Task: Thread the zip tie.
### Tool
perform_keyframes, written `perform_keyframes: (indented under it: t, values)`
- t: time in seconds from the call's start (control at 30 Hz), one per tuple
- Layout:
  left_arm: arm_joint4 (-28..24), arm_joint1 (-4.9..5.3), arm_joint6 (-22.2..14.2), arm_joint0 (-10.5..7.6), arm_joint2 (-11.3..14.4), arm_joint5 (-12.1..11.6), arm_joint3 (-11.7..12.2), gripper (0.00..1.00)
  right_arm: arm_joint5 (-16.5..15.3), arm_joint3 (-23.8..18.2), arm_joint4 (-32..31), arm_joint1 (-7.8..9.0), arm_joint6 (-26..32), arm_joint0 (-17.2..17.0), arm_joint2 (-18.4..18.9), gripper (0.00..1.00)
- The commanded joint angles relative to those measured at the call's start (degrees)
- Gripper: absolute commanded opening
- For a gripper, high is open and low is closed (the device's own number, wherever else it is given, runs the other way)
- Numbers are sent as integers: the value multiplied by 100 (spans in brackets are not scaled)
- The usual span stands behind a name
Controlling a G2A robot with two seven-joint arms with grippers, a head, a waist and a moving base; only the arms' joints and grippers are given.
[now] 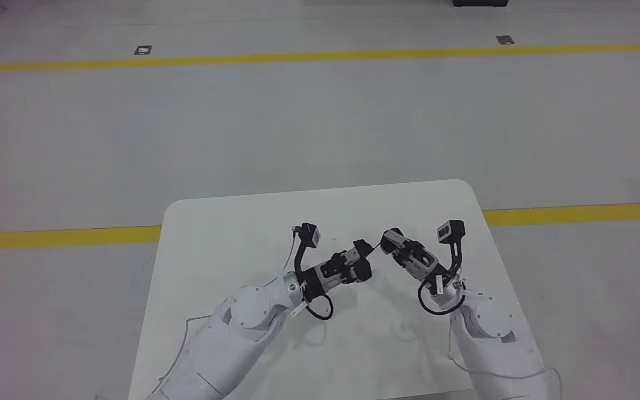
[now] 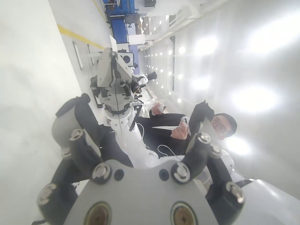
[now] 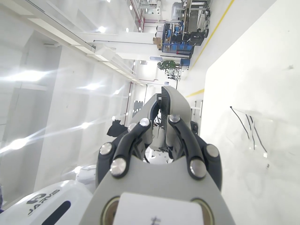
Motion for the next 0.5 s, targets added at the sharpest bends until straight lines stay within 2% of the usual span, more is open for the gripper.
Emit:
perform_keyframes:
  t: [0.0, 0.37, 0.43, 0.47]
  values:
    - [87, -13, 114, -40, 60, 42, 17, 100, 0, -4, -73, 3, -31, 2, -20, 0]
    - [164, -56, 500, -188, 173, 156, 181, 100, 0, -94, -713, 9, -133, 14, -112, 0]
    - [138, -57, 523, -194, 173, 165, 196, 95, 0, -110, -756, 3, -159, 6, -127, 0]
    - [136, -57, 526, -199, 173, 171, 203, 86, 0, -117, -810, 2, -171, 8, -127, 0]
